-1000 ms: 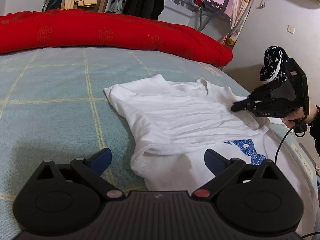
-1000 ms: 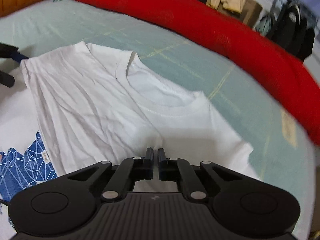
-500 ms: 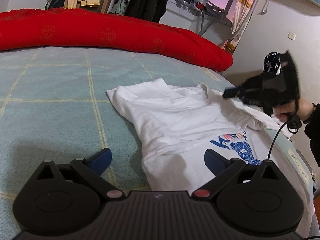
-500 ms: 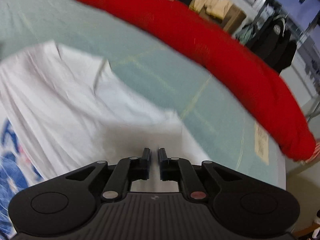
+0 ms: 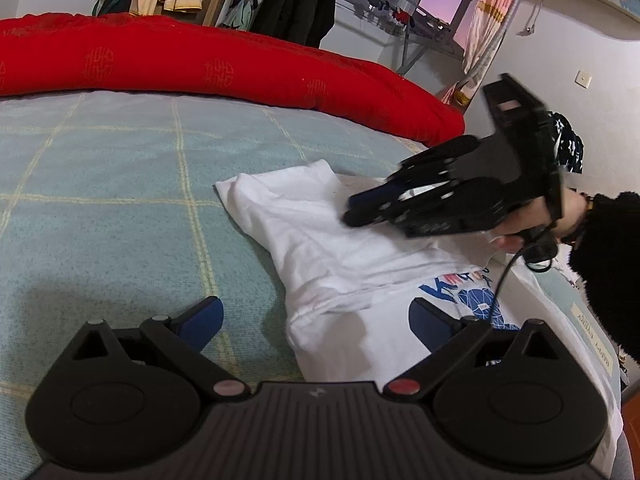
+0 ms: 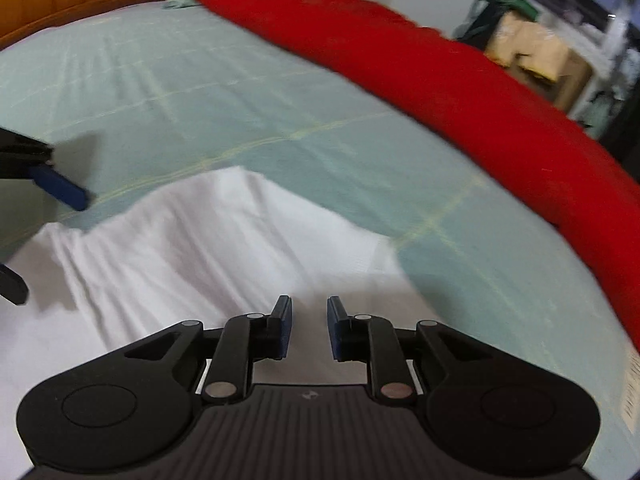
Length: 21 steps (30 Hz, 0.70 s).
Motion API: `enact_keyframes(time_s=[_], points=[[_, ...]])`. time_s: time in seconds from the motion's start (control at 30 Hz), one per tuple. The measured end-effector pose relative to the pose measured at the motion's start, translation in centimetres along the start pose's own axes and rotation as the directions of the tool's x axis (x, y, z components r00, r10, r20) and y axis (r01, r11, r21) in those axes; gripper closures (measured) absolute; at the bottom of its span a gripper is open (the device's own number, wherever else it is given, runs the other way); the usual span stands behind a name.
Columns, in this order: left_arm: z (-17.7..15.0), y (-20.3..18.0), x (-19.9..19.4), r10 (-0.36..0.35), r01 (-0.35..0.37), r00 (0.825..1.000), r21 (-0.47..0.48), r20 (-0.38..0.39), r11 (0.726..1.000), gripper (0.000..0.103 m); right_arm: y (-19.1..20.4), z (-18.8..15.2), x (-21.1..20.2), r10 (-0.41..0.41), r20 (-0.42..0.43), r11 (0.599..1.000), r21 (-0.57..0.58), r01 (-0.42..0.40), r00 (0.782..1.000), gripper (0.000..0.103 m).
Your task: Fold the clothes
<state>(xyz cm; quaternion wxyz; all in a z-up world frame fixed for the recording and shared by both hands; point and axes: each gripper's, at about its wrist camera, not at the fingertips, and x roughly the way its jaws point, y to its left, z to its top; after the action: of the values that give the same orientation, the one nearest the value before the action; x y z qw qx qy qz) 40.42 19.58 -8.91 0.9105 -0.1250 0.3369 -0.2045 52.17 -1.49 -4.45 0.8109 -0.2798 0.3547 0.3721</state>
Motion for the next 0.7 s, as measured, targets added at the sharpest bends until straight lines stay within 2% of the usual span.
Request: enact_keyframes(time_s=[0.07,0.17,0.27,0.4,0.47,0.53,0.63,0.7], points=[[0.0,0.0,0.0,0.000,0.000,1.000,0.000,0.000,1.000,0.004,0.8,0.6,1.4,0.002,-0.006,1.000,-0.008,-0.002,1.000,0.081],[0.1,0.2,-0.2,-0.001,0.001,1.000,-0.005,0.007,1.000,0.004,1.2,1.9,3.2,-0.028,0.036,0.998,0.052,0.026,0.999,0.081],[0.2,0.5,-0.7,-0.003,0.004,1.000,-0.020,0.029,1.000,0.004,1.8,2.9,2.5,-0.052,0.062,0.997,0.055,0.048,0.997,0.081],[0.6,1.5,-2.0,-0.065,0.070,0.996,-0.070,0.068,0.995,0.004,3.0,2.5,-1.8,0.040,0.111,0.998,0.044,-0.045,0.993,0.080],[0.6,1.6,-2.2,-0.130,0.133,0.990,-0.064,0.060,0.989,0.004,3.8,1.9,-3.4,0.105,0.108,0.993,0.036,-0.110,0.989,0.080],[0.5,0.9,-2.0,-0.171,0.172,0.984,-0.026,0.049,0.985,0.004,5.1,1.7,-2.9,0.145,0.082,0.989,0.009,-0.146,0.986,0.080],[0.2,-0.7,-1.8,-0.179,0.178,0.984,0.064,0.012,0.982,0.004,7.2,2.2,-1.1,0.211,0.058,0.978,-0.019,-0.210,0.976,0.080],[0.1,-1.1,-1.8,-0.182,0.180,0.983,0.089,0.010,0.980,0.001,8.6,3.3,0.5,0.249,0.073,0.968,-0.021,-0.248,0.966,0.081]])
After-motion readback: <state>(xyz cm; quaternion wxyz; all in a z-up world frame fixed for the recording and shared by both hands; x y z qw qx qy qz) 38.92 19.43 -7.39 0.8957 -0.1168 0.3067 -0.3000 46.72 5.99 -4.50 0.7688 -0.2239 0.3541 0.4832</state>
